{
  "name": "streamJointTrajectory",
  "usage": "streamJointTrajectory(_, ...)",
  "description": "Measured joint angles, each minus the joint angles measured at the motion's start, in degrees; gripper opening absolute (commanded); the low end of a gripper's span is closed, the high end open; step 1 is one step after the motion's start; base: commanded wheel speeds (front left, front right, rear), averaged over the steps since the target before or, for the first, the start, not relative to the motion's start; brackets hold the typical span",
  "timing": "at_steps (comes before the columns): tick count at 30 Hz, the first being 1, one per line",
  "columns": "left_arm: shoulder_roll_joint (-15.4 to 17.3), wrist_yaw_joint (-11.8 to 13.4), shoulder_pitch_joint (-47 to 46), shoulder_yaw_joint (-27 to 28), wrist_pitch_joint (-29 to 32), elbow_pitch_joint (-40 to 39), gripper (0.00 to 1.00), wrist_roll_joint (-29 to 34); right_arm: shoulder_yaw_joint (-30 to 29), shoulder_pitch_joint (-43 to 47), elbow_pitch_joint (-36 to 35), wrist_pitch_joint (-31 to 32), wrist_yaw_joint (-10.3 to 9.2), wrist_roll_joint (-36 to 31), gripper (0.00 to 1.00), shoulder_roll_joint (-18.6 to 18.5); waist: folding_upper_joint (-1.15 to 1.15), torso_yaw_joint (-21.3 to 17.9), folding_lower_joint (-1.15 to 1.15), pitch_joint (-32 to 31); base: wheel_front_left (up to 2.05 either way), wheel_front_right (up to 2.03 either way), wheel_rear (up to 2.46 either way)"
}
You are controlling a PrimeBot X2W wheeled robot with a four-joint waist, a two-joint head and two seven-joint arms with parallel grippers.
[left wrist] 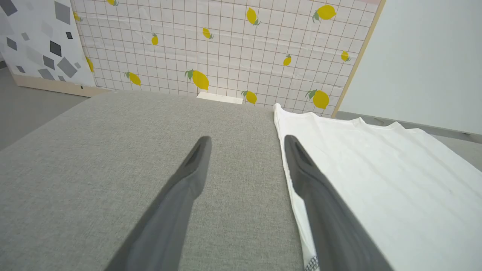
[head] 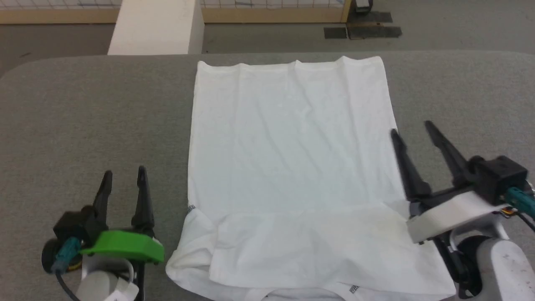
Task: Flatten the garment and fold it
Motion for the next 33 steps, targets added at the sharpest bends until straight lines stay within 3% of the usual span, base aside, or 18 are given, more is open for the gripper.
streamJointTrajectory(6,3.1,-1.1,-8.2,-2.4,2.9,-0.1,1.0,0.6,-6.7,0.6,2.1,-3.1,0.0,-1.6,1.0,0.5,0.0,-1.7,0.0,3.1,0.0,0.0,0.0)
streamJointTrajectory(11,7.1,-1.9,-18.6,-5.7,7.6,2.8,1.0,0.4,-8.3,-0.3,4.8,-4.6,0.0,-2.1,1.0,0.4,0.0,-2.9,0.0,7.0,0.0,0.0,0.0)
streamJointTrajectory(17,12.9,-2.2,-33.9,-10.1,18.3,8.2,1.0,-3.1,-7.4,-4.7,5.6,-6.2,0.0,-1.6,1.0,0.3,0.0,-4.6,0.0,12.7,0.0,0.0,0.0)
streamJointTrajectory(23,17.1,-2.1,-47.9,-9.8,33.4,15.3,1.0,-6.4,-5.1,-8.0,5.8,-7.6,0.0,-0.5,1.0,0.8,0.0,-7.5,0.0,18.9,0.0,0.0,0.0)
streamJointTrajectory(33,20.5,4.7,-56.7,-8.5,55.8,18.0,1.0,-7.1,-3.0,-9.2,6.2,-9.5,0.0,0.9,1.0,1.9,0.0,-13.6,0.01,25.8,0.0,0.0,0.0)
